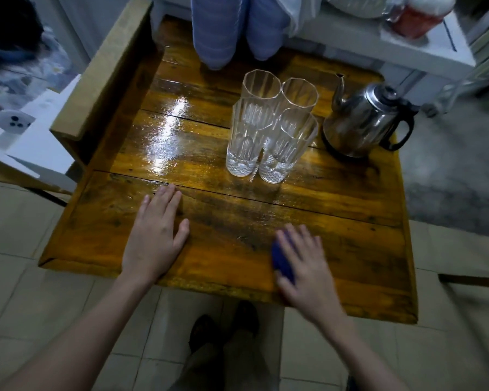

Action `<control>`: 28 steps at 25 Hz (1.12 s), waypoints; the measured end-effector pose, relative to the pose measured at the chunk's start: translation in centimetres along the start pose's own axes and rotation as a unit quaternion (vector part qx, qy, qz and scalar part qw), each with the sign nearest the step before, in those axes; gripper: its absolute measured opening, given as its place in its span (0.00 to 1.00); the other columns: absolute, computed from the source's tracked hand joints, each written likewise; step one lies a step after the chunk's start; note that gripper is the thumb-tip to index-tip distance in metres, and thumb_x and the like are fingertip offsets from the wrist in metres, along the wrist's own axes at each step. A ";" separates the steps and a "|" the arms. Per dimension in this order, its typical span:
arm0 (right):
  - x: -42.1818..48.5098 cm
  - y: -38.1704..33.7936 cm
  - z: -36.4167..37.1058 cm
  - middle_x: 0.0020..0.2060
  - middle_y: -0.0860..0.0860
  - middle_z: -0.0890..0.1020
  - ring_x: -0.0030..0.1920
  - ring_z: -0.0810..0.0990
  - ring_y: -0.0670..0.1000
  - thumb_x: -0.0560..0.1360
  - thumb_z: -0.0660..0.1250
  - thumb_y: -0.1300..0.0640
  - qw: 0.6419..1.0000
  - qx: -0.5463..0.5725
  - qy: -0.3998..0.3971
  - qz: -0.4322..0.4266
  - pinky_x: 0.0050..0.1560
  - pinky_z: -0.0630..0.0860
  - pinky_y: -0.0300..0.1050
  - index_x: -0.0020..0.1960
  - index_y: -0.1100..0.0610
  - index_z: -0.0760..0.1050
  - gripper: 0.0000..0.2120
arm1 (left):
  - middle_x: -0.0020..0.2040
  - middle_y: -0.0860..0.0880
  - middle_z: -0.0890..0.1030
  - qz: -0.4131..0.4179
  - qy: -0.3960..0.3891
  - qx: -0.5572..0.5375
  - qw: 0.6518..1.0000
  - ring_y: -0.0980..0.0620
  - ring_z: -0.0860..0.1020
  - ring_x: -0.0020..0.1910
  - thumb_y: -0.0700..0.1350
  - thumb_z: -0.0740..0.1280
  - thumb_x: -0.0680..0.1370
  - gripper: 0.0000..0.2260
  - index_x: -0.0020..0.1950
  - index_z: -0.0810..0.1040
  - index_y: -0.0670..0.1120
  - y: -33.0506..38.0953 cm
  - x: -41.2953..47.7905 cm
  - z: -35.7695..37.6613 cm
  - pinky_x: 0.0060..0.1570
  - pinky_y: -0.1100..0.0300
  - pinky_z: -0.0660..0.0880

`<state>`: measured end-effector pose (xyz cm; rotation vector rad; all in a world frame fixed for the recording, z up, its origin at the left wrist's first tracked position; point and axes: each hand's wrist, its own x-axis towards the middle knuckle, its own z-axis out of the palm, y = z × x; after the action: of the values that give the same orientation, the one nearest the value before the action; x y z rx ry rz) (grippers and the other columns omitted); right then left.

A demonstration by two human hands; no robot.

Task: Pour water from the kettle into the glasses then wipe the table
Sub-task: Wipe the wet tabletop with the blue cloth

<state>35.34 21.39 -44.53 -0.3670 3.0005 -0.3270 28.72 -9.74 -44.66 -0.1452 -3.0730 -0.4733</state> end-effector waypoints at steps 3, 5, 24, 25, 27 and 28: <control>1.3 6.3 -2.1 0.81 0.52 0.54 0.80 0.47 0.55 0.77 0.50 0.38 0.982 0.029 0.022 0.186 0.79 0.45 0.60 0.81 0.50 0.51 0.35 | 0.77 0.46 0.61 0.001 -0.001 0.009 1.000 0.49 0.56 0.78 0.54 0.54 0.80 0.26 0.76 0.61 0.44 -0.1 0.0 0.0 0.77 0.51 0.50; 3.4 6.7 -2.3 0.80 0.55 0.56 0.80 0.48 0.58 0.78 0.50 0.39 0.967 0.030 0.047 0.247 0.78 0.45 0.63 0.81 0.52 0.52 0.35 | 0.77 0.45 0.61 0.003 0.002 0.012 1.000 0.49 0.56 0.78 0.53 0.54 0.80 0.26 0.76 0.62 0.44 -0.2 0.0 0.0 0.77 0.51 0.51; -1.7 6.5 -1.8 0.80 0.51 0.56 0.80 0.48 0.53 0.79 0.49 0.37 0.982 0.044 0.024 0.181 0.79 0.45 0.59 0.80 0.50 0.53 0.33 | 0.74 0.41 0.67 0.123 -0.011 0.037 0.992 0.45 0.64 0.75 0.50 0.54 0.81 0.23 0.73 0.66 0.39 5.0 -0.7 1.0 0.75 0.49 0.57; -1.7 8.5 -2.5 0.80 0.52 0.55 0.80 0.48 0.54 0.79 0.48 0.37 0.975 0.043 0.027 0.217 0.79 0.46 0.60 0.81 0.51 0.52 0.34 | 0.74 0.41 0.67 0.134 -0.020 0.024 0.990 0.46 0.64 0.75 0.49 0.54 0.81 0.23 0.73 0.66 0.39 6.3 -0.5 1.5 0.75 0.49 0.57; -0.2 11.2 -3.3 0.80 0.54 0.55 0.80 0.47 0.56 0.79 0.48 0.37 0.963 0.044 0.030 0.264 0.78 0.46 0.61 0.81 0.53 0.51 0.35 | 0.74 0.43 0.67 0.153 -0.032 0.021 0.987 0.47 0.63 0.75 0.49 0.55 0.81 0.23 0.74 0.66 0.40 8.4 0.1 2.4 0.75 0.50 0.57; 1.0 11.7 -3.5 0.80 0.56 0.55 0.80 0.48 0.57 0.80 0.48 0.38 0.957 0.048 0.037 0.283 0.78 0.45 0.62 0.81 0.54 0.51 0.34 | 0.74 0.43 0.66 0.157 -0.036 0.025 0.987 0.47 0.62 0.75 0.50 0.55 0.81 0.23 0.74 0.65 0.40 8.8 0.5 2.6 0.75 0.49 0.56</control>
<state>31.25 32.89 -43.79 0.5185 2.9696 -0.4262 29.07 -0.52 -44.52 -0.6473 -3.0434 -0.3789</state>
